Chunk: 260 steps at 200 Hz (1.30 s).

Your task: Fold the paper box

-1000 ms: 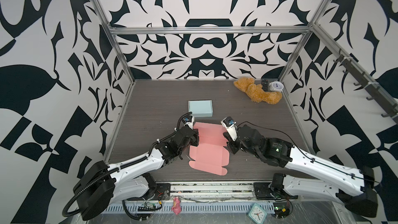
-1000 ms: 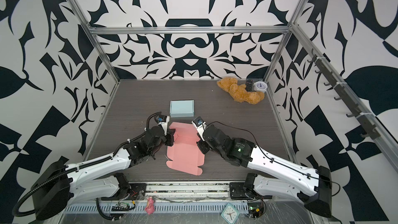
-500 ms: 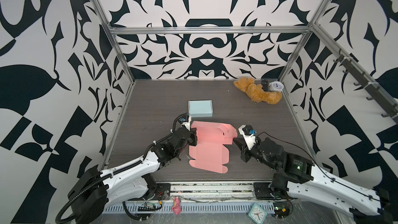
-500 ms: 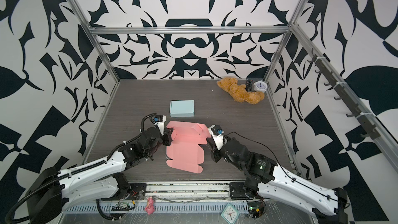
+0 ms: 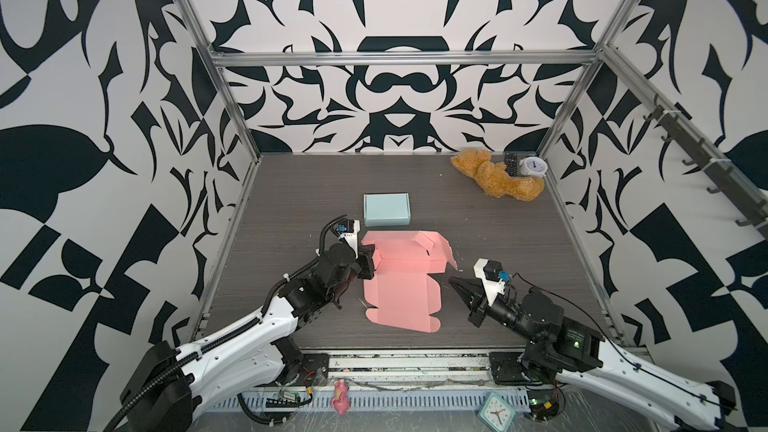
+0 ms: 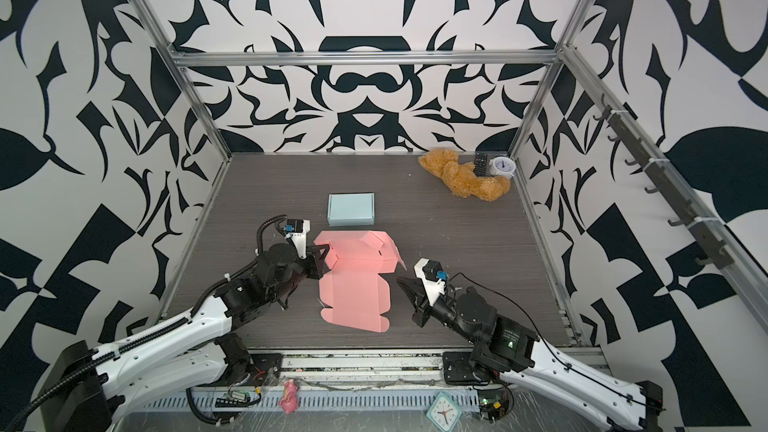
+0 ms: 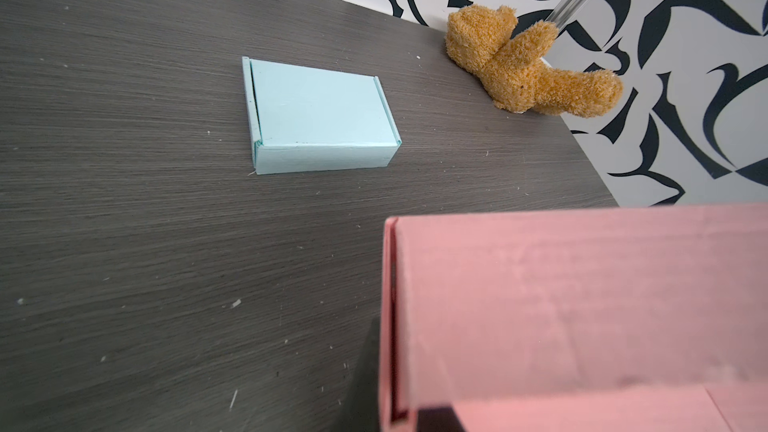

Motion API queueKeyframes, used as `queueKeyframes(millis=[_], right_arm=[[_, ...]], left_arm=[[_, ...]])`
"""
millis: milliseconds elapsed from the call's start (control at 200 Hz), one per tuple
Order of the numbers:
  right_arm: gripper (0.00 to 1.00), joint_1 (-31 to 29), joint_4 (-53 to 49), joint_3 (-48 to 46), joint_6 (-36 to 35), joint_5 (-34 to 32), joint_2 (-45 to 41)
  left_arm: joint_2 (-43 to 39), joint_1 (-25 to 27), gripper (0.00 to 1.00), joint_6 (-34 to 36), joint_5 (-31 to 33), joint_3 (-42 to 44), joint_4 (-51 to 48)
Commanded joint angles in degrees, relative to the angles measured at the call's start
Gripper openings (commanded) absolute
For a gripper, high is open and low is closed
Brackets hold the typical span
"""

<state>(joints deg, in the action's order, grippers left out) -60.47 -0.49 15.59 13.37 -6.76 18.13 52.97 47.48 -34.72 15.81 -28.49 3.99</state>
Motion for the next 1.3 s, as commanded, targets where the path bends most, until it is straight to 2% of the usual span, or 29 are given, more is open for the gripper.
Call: queueKeyframes(millis=[0,290,500,730,995,1295], right_arm=[[0.0,-0.26,6.29,0.14,-0.98,-0.04,1.26],[0.0,-0.26,12.15,1.41,-0.3,-0.68,8.03],[0.0,-0.26,12.37,0.8,0.32,-0.44,8.23],[0.0,-0.27,14.13,0.37,1.32,-3.04,7.55],[0.0,-0.26,15.98,4.06,1.09,-3.27,15.68],[0.0,-0.28,18.17,6.04,2.01,-2.61,20.0]], left_arm=[[-1.19,-0.29,0.03,-1.88,-1.82,-0.09,-0.08],[-1.19,-0.37,0.03,-2.34,-2.29,0.08,0.47],[-2.13,-0.37,0.03,-2.46,-2.18,0.54,0.67],[-1.52,-0.44,0.03,-2.32,-2.29,0.89,1.34],[-1.38,-0.64,0.03,-2.19,-2.67,0.73,1.28],[-0.77,-0.64,0.03,-2.33,-2.98,1.37,1.76]])
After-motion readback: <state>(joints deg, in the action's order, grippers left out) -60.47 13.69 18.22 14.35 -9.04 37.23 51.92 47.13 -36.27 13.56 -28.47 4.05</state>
